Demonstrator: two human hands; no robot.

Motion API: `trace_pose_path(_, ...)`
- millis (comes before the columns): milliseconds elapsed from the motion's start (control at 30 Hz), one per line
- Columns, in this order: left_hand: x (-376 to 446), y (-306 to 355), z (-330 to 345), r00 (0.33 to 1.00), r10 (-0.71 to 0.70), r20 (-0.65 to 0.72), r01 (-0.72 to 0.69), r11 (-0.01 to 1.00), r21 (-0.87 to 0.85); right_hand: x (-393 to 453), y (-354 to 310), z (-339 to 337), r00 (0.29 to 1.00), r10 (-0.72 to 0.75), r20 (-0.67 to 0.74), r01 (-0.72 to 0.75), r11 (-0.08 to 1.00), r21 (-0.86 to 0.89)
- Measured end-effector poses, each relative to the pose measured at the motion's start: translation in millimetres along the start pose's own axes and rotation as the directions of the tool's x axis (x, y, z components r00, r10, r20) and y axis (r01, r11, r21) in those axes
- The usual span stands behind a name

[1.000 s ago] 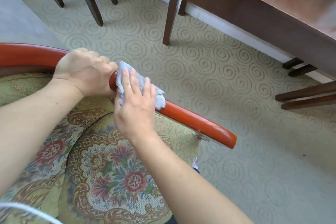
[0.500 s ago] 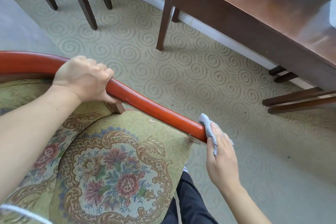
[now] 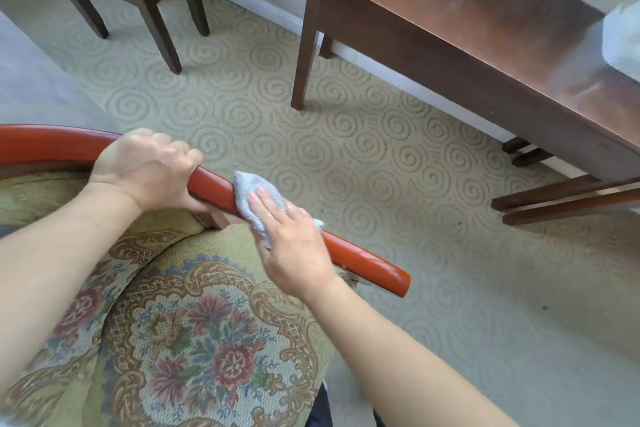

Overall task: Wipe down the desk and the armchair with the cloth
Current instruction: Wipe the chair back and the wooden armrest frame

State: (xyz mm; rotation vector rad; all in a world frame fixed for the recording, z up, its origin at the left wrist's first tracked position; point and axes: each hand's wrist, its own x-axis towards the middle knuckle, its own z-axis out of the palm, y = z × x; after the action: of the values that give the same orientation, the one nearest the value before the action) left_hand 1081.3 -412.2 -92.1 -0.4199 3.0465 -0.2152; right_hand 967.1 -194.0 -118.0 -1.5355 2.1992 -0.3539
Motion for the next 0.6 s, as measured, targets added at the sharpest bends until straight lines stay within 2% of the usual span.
trace_pose_path(167, -3, -4, 9, 0.999, 0.003, -0.046, -0.004, 1.0, -0.007, -105, 76, -12, 0.985, 0.153, -0.075, -0.157, 0.986, -0.051)
trace_pose_path(233, -4, -7, 17, 0.999, 0.002, -0.049, -0.001, 1.0, 0.021, -137, 96, -12, 0.967, 0.242, -0.081, -0.241, 0.97, 0.028)
trace_pose_path(367, 4, -2, 14, 0.997, -0.026, 0.079, 0.02, 0.997, 0.072, -171, 123, -27, 0.934, 0.355, -0.041, -0.331, 0.902, 0.277)
trace_pose_path(400, 7, 2, 9, 0.988, -0.063, 0.141, 0.049, 0.994, 0.101, -170, 124, -37, 0.895, 0.445, -0.011, -0.406, 0.826, 0.391)
trace_pose_path(433, 9, 6, 2, 0.973, -0.111, 0.202, 0.08, 0.985, 0.155, -164, 122, -49, 0.833, 0.552, 0.044, -0.482, 0.684, 0.547)
trace_pose_path(500, 9, 17, -15, 0.928, -0.229, 0.295, 0.152, 0.953, 0.262, -155, 125, -68, 0.718, 0.684, 0.133, -0.511, 0.387, 0.767)
trace_pose_path(533, 7, 25, -20, 0.904, -0.281, 0.322, 0.201, 0.944, 0.261, -151, 126, -79, 0.688, 0.704, 0.177, -0.497, 0.279, 0.822)
trace_pose_path(600, 8, 49, -31, 0.872, -0.318, 0.373, 0.267, 0.946, 0.181, -146, 130, -106, 0.676, 0.703, 0.22, -0.42, 0.123, 0.899)
